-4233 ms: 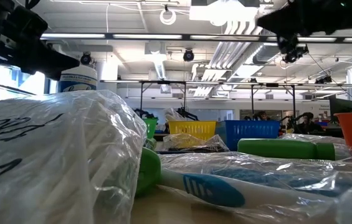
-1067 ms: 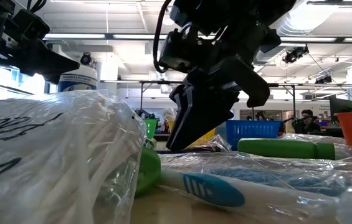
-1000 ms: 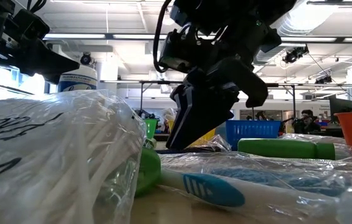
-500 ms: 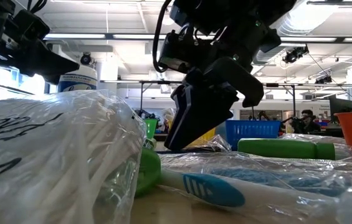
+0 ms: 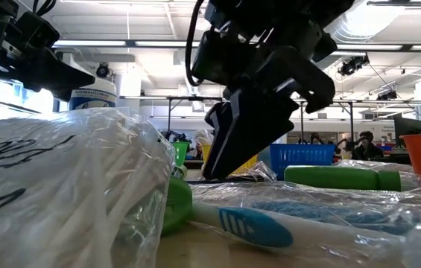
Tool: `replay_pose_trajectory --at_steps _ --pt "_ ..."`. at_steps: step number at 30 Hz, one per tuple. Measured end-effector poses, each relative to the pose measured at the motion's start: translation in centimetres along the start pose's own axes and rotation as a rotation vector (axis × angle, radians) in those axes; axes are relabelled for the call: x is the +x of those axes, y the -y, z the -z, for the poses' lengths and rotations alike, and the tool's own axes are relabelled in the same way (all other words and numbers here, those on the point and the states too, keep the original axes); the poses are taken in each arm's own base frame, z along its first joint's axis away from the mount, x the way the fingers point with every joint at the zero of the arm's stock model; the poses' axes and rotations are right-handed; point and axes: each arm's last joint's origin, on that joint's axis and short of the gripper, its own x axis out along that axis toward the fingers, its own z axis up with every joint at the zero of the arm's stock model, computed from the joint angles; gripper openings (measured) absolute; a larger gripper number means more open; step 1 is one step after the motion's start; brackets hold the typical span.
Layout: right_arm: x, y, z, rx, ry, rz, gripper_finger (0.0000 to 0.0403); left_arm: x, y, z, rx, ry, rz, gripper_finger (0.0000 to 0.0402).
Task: Pick & Place Travel size toiletries
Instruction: Put the blue razor into the green basket
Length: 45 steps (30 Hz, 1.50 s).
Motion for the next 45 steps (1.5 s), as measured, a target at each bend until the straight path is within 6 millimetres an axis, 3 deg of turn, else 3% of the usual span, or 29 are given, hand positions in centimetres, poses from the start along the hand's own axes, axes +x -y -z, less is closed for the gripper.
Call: replay_pose_trajectory --at_steps 6,16,30,35,40,45 --pt "0.2 0.4 0.6 0.015 -0.049 0.096 0.0152 0.0 0.0 0.0 0.000 0.000 0.000 0.0000" --pt "0.3 0.2 0.9 0.013 -0.060 0.055 0.0146 0.0 0.0 0.0 0.000 0.000 0.000 0.0000" --pt "0.3 0.3 1.2 0.009 -0.071 0.054 0.0019 0.0 0.0 0.0 0.000 0.000 0.000 0.0000" --pt "0.3 0.2 1.2 0.012 -0.065 0.056 0.0031 0.0 0.0 0.0 0.000 0.000 0.000 0.0000" --pt "-1.1 -0.4 0.6 -0.002 -0.043 0.087 0.0025 0.0 0.0 0.0 0.000 0.000 0.000 0.0000" --pt "-3.7 -1.0 -1.0 -0.019 0.053 0.087 0.0019 0.0 0.0 0.0 0.000 0.000 0.000 0.0000"
